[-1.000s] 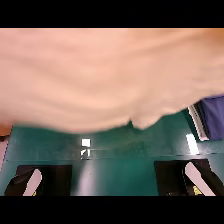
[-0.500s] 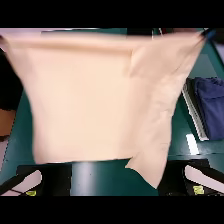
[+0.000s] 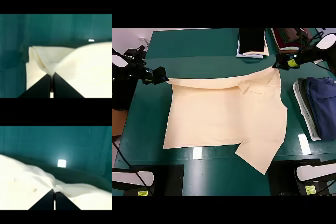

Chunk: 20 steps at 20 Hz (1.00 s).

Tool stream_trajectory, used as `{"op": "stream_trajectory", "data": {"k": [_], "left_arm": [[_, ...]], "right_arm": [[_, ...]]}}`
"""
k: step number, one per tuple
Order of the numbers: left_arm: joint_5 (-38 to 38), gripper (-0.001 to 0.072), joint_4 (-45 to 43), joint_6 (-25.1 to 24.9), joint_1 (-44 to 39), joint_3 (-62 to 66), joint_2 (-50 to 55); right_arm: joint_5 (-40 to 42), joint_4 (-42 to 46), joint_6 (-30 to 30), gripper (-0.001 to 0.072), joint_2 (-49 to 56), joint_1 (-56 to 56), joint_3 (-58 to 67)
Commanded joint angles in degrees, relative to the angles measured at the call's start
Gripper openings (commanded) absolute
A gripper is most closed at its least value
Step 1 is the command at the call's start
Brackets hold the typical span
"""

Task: Fold the shirts.

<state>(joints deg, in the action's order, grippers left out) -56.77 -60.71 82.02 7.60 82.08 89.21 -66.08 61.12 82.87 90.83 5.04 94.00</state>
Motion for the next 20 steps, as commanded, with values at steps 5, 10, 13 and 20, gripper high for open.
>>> {"op": "stream_trajectory", "data": {"k": [5, 10, 13, 20], "left_arm": [[-10.8, 0.0026, -1.0, -2.8, 1.2, 5.6, 1.7], [-13.3, 0.0026, -1.0, -3.0, 1.1, -1.6, 1.8], [-13.3, 0.0026, -0.9, -3.1, 1.1, -6.6, 1.8], [-14.6, 0.003, -0.8, -4.5, 1.1, -10.6, 1.7]], "right_arm": [[-5.4, 12.2, 0.1, 0.0012, 0.0, 0.5, 4.2], [-3.5, 15.9, 0.0, 0.0011, -7.3, 0.5, -12.9], [-1.2, 16.0, 0.1, 0.0012, -10.9, 0.5, -21.8], [1.8, 14.9, 1.3, 0.0015, -15.7, 0.5, -34.2]]}}
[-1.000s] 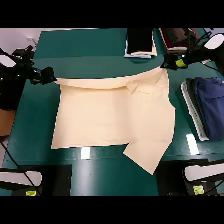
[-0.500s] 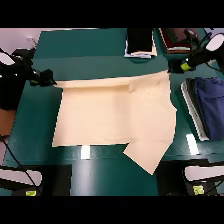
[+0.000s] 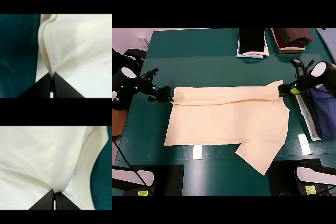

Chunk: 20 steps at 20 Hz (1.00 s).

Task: Fold the shirts.

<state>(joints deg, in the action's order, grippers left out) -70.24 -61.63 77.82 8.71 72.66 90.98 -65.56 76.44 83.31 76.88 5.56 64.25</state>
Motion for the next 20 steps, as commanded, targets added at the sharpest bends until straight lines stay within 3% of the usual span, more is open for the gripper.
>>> {"op": "stream_trajectory", "data": {"k": [1, 2, 3, 5, 9, 14, 20], "left_arm": [[-1.3, 0.0151, 0.1, -0.3, 0.0, -1.2, -0.2], [-1.4, 0.0377, 0.1, -0.3, 0.0, -1.1, -0.5], [-1.4, 0.0427, 0.0, -0.3, 0.0, -1.1, -1.3], [-2.7, 0.0428, -1.6, -0.3, 0.5, -1.0, -4.6], [-5.3, 0.0428, -13.5, 0.5, 2.9, -7.4, -16.8], [-5.2, 0.0428, -13.3, 2.1, 5.6, -27.2, -31.9], [-2.8, 0.0428, -10.4, 3.2, 5.6, -37.3, -35.1]], "right_arm": [[0.8, -0.5, 1.1, 0.0033, -1.7, 0.0, -4.6], [0.6, -1.5, 1.1, 0.0231, -1.8, 0.0, -4.5], [0.3, -3.6, 1.1, 0.0411, -1.7, 0.3, -3.8], [-2.0, -7.5, -0.1, 0.0411, -2.4, 1.6, -1.1], [-9.0, -7.3, -2.0, 0.041, -11.8, 5.7, -5.2], [-19.5, -7.3, -2.6, 0.0412, -25.9, 15.0, -21.5], [-20.2, -7.4, -2.6, 0.0412, -35.6, 20.0, -38.0]]}}
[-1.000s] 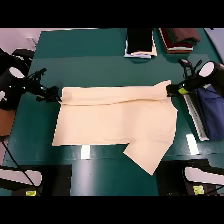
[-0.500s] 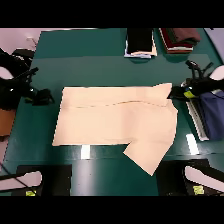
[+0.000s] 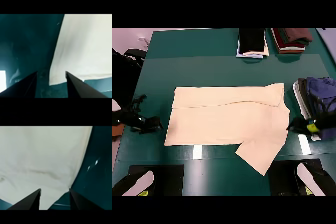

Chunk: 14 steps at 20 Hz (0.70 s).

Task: Fold the shirts.

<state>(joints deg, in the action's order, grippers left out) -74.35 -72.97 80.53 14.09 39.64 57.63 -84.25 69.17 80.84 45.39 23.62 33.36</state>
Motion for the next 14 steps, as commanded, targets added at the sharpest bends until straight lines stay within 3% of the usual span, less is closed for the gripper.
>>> {"op": "stream_trajectory", "data": {"k": [1, 7, 14], "left_arm": [[1.9, 0.0428, 1.4, 0.5, 0.2, -4.2, -1.7], [3.2, 0.0428, 3.1, 0.4, 0.2, -4.2, -1.7], [3.5, 0.0428, 3.1, 0.4, 0.2, -4.2, -1.7]], "right_arm": [[-1.3, -0.1, 0.0, 0.0412, -4.4, 1.9, -9.0], [-0.2, -0.4, 2.3, 0.0408, 3.3, -1.8, -9.5], [8.2, -0.2, 11.0, 0.0395, 9.3, -18.4, -9.5]]}}
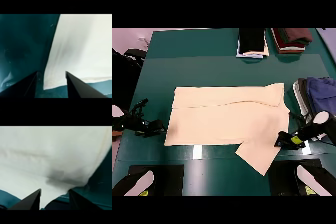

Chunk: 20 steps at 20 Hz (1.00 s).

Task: Fold the shirts.

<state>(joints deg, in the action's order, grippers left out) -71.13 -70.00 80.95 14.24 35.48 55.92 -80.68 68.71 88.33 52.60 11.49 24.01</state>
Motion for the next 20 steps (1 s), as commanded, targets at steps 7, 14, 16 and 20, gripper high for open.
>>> {"op": "stream_trajectory", "data": {"k": [7, 14, 16, 20], "left_arm": [[-2.9, 0.0429, -0.1, 0.0, 0.0, 0.0, 0.0], [-4.3, 0.0568, 1.5, 0.0, 0.0, -4.8, -1.3], [-3.7, 0.0567, 2.4, 0.0, 0.0, -7.1, -1.3], [0.1, 0.0566, 3.3, 0.0, 0.0, -9.8, -1.2]], "right_arm": [[4.9, 0.5, 4.1, 0.0014, -7.4, -12.8, 0.0], [2.5, 0.3, 4.9, 0.0013, -16.6, -12.8, 0.0], [2.6, 0.2, 4.8, 0.0013, -15.1, -12.8, 0.0], [2.8, 0.3, 4.5, 0.0013, -11.2, -12.9, 1.4]]}}
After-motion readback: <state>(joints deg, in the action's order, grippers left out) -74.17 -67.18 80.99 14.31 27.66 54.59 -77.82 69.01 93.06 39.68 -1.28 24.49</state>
